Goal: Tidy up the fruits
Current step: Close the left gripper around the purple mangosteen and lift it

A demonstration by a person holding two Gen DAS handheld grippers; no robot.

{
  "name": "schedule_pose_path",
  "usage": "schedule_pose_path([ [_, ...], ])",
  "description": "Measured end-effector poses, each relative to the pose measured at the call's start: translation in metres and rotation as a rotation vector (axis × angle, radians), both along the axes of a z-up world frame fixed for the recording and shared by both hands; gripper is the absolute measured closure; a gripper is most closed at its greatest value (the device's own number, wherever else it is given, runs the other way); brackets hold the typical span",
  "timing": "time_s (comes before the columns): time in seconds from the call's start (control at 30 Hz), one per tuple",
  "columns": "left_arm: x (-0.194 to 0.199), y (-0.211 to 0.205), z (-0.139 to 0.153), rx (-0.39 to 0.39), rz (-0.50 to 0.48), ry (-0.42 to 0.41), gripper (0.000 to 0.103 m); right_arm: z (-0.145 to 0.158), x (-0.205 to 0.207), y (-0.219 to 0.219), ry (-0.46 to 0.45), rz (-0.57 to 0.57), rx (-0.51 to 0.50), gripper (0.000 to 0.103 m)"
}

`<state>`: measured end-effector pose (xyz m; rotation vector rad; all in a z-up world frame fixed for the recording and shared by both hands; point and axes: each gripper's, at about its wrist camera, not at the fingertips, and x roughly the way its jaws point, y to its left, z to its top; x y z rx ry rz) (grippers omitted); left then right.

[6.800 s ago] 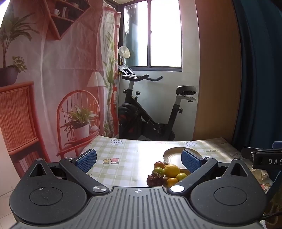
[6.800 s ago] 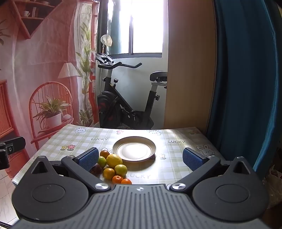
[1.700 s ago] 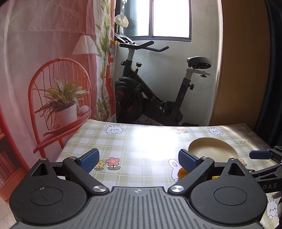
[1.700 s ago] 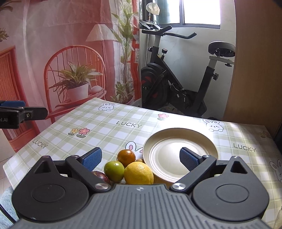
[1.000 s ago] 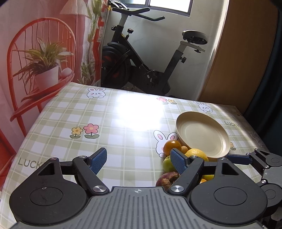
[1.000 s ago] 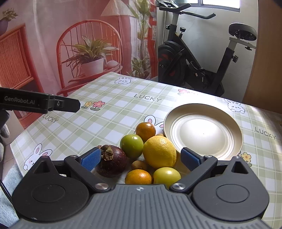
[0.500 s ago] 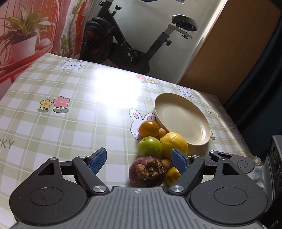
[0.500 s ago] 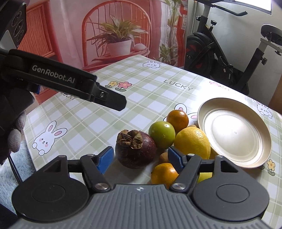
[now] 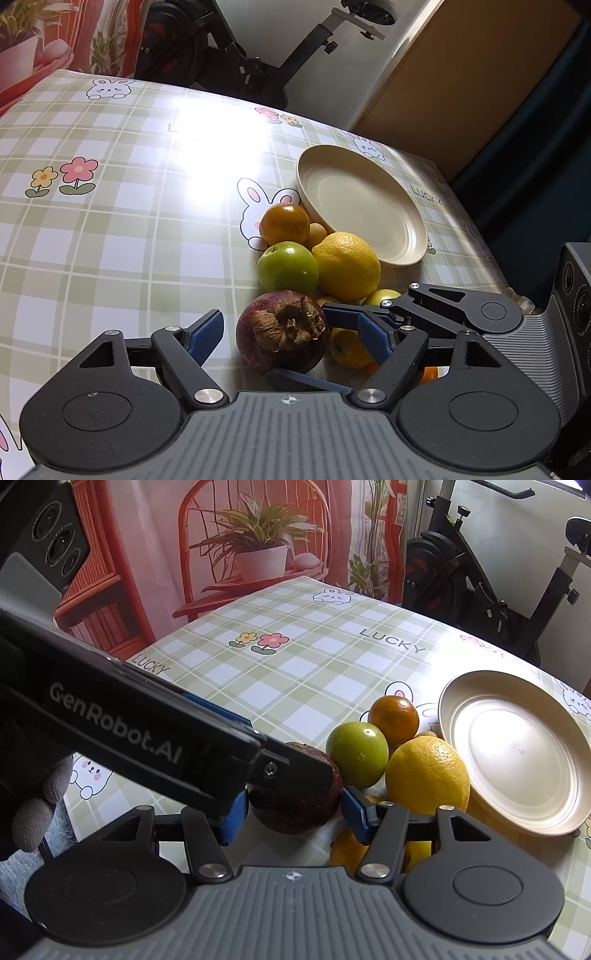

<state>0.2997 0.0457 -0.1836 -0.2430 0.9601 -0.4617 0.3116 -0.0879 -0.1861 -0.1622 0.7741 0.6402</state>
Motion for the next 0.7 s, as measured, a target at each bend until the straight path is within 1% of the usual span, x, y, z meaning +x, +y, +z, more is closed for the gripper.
schedule_pose_path([
  [0.13,0.001,0.005,-0.006,-0.014,0.011,0.019,0.022,0.000,0.002,0.003,0.009,-0.001,-0.007,0.043],
  [0.3,0.003,0.006,-0.014,-0.003,0.001,0.037,0.022,-0.003,0.004,0.007,0.017,-0.002,-0.021,0.041],
  [0.4,0.004,0.005,-0.017,0.015,-0.004,0.039,0.024,-0.004,0.005,0.009,0.018,-0.006,-0.025,0.040],
  [0.5,0.006,0.004,-0.021,0.009,-0.011,0.046,0.026,-0.005,0.007,0.011,0.019,-0.009,-0.031,0.040],
  [0.6,0.007,0.003,-0.022,-0.005,-0.022,0.044,0.032,-0.007,0.007,0.013,0.019,-0.009,-0.039,0.039],
  [0.63,0.007,0.002,-0.021,-0.015,-0.029,0.042,0.039,-0.008,0.007,0.015,0.017,-0.010,-0.042,0.039],
  [0.7,0.007,0.000,-0.021,-0.011,-0.028,0.039,0.039,-0.009,0.008,0.016,0.016,-0.014,-0.038,0.039],
])
